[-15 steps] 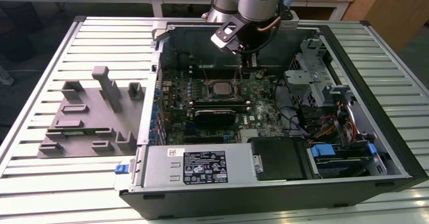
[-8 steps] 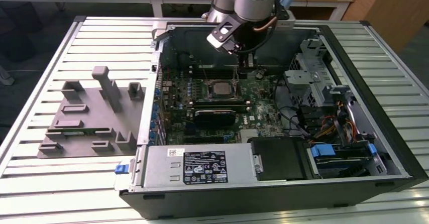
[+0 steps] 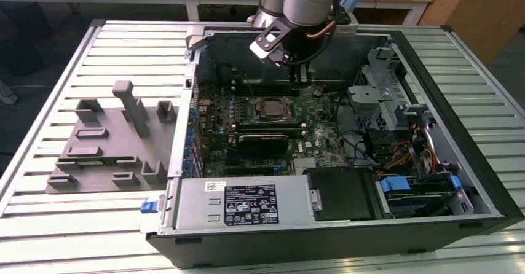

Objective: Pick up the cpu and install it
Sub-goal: 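Close the cpu cover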

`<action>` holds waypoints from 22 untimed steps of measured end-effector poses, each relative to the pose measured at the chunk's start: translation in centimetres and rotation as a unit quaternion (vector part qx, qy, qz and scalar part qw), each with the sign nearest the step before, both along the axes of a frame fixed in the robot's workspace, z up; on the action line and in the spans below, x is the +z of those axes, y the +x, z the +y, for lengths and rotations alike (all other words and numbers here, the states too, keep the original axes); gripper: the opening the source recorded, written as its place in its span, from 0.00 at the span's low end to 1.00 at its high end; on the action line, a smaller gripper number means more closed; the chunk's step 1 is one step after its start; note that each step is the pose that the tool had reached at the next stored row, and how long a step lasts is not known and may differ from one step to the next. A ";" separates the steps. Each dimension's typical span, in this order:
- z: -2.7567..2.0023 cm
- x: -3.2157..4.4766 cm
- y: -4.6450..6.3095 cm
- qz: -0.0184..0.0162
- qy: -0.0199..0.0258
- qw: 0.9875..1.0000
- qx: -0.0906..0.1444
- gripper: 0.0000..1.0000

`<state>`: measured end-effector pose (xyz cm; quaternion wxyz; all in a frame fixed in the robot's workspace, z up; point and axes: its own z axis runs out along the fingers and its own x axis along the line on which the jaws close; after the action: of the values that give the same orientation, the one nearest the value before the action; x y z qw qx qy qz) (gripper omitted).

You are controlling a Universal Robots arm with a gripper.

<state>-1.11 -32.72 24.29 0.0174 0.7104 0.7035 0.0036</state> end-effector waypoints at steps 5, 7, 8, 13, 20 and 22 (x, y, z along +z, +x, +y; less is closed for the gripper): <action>0.00 -0.05 -0.6 0.000 0.000 1.000 0.000 0.11; 0.00 -0.11 -1.0 0.000 0.000 1.000 0.000 0.11; 0.00 -0.14 -1.2 0.000 0.000 1.000 0.000 0.11; 0.00 -0.32 -2.0 0.000 0.000 1.000 -0.001 0.11; -0.04 -0.74 -3.0 0.000 0.000 1.000 -0.004 0.11; -0.05 -0.91 -3.3 0.000 0.000 1.000 -0.005 0.11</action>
<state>-4.37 -32.77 23.38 0.0175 0.7142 0.6997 0.0035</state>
